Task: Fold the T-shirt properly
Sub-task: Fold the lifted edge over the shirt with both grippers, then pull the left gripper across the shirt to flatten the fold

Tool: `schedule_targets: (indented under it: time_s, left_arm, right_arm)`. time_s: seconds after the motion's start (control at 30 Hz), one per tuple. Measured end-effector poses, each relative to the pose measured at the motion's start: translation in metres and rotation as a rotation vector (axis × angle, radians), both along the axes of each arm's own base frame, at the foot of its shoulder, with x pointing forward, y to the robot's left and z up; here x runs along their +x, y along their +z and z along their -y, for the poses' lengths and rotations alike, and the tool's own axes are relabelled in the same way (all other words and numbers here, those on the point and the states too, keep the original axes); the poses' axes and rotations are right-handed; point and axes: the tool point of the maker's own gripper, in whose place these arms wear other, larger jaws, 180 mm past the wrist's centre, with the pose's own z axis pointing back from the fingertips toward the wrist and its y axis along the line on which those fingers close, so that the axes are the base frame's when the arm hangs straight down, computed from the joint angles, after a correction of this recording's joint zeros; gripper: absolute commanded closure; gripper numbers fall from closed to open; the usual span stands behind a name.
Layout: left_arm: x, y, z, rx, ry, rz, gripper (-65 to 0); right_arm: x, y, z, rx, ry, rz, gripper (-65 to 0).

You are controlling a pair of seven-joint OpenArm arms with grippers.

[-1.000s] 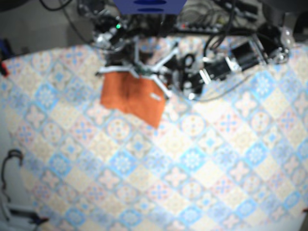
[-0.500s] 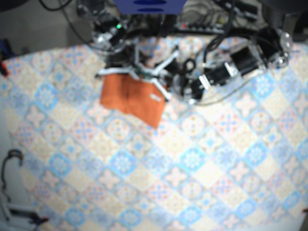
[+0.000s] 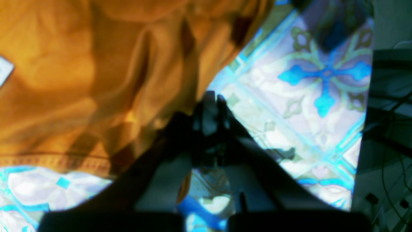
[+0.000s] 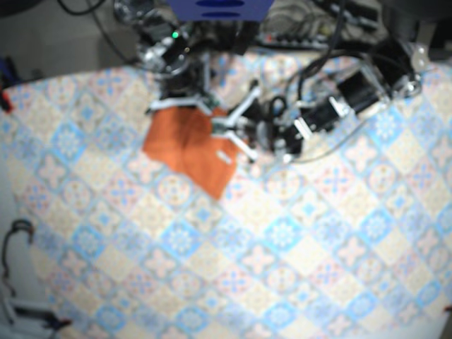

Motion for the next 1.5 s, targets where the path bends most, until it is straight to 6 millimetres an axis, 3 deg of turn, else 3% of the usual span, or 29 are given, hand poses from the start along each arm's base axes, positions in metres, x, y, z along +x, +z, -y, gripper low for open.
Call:
schedule_targets:
  time_s: [0.2,0.27,0.33,0.43,0.63,0.9,1.2,1.5]
  left_arm:
    - [0.003,0.001,-0.001,0.007,0.000,0.007,0.0]
    - [0.027,0.003,-0.012,0.065,0.036,0.096,0.0]
    - [0.059,0.007,-0.040,0.183,0.077,0.191,0.0]
    - [0.070,0.012,-0.059,0.232,0.098,0.205,0.0]
    - [0.055,0.007,-0.040,0.177,0.079,0.163,0.0]
    - [0.056,0.007,-0.041,0.195,0.077,0.174,0.0]
    - [0.053,0.014,0.006,0.120,0.046,0.174,0.0]
    - [0.065,0.006,0.007,0.158,0.056,0.167,0.0]
  right_arm:
    - [0.000,0.000,0.001,-0.001,-0.003,0.000,-1.8]
    - [0.000,0.000,0.001,-0.001,-0.003,0.000,-1.8]
    - [0.000,0.000,0.001,-0.002,-0.002,0.000,-1.8]
    - [0.001,0.000,0.002,-0.006,-0.001,0.004,-1.9]
    - [0.000,-0.001,0.003,-0.008,-0.001,-0.001,-1.9]
    - [0.001,0.000,0.001,-0.003,0.000,0.003,-1.9]
    - [0.001,0.000,0.001,-0.003,0.000,0.003,-1.9]
    - [0.001,0.000,0.001,-0.002,0.000,0.003,-1.9]
